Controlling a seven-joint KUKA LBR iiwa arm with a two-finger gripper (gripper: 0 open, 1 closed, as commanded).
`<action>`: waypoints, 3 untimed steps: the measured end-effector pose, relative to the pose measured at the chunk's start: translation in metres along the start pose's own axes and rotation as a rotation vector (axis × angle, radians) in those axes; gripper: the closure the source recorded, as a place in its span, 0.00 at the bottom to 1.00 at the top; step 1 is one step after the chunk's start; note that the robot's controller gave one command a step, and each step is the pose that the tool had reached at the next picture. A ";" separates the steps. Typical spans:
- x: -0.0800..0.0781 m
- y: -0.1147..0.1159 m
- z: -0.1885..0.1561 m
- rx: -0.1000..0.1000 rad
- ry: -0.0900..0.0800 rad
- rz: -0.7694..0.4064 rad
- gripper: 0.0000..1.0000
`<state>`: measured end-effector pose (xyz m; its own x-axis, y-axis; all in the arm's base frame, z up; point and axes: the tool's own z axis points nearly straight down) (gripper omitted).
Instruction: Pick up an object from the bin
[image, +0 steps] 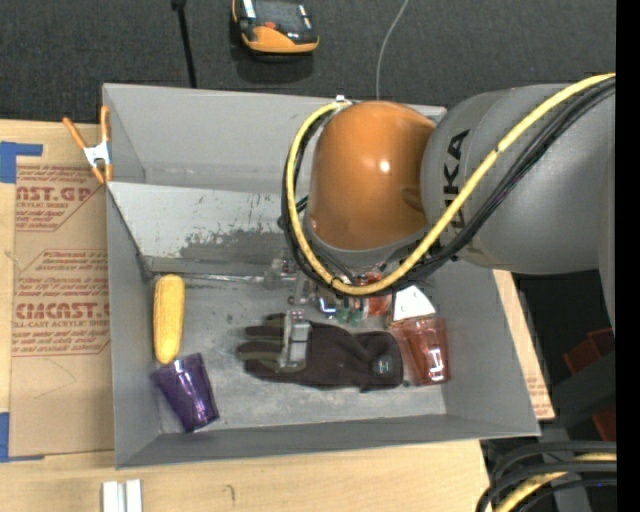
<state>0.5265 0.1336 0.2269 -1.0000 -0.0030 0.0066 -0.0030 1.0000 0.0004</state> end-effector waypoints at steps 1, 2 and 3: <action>-0.002 -0.001 -0.005 -0.001 -0.008 0.002 0.00; 0.014 -0.031 0.070 -0.002 -0.012 -0.006 0.00; 0.036 -0.087 0.158 -0.001 -0.012 -0.129 0.00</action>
Offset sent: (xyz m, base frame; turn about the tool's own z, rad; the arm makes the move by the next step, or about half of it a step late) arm -0.0338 -0.0687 -0.1569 -0.0128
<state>0.4901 0.0463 0.0696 -0.9912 -0.1320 -0.0054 -0.1320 0.9913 0.0010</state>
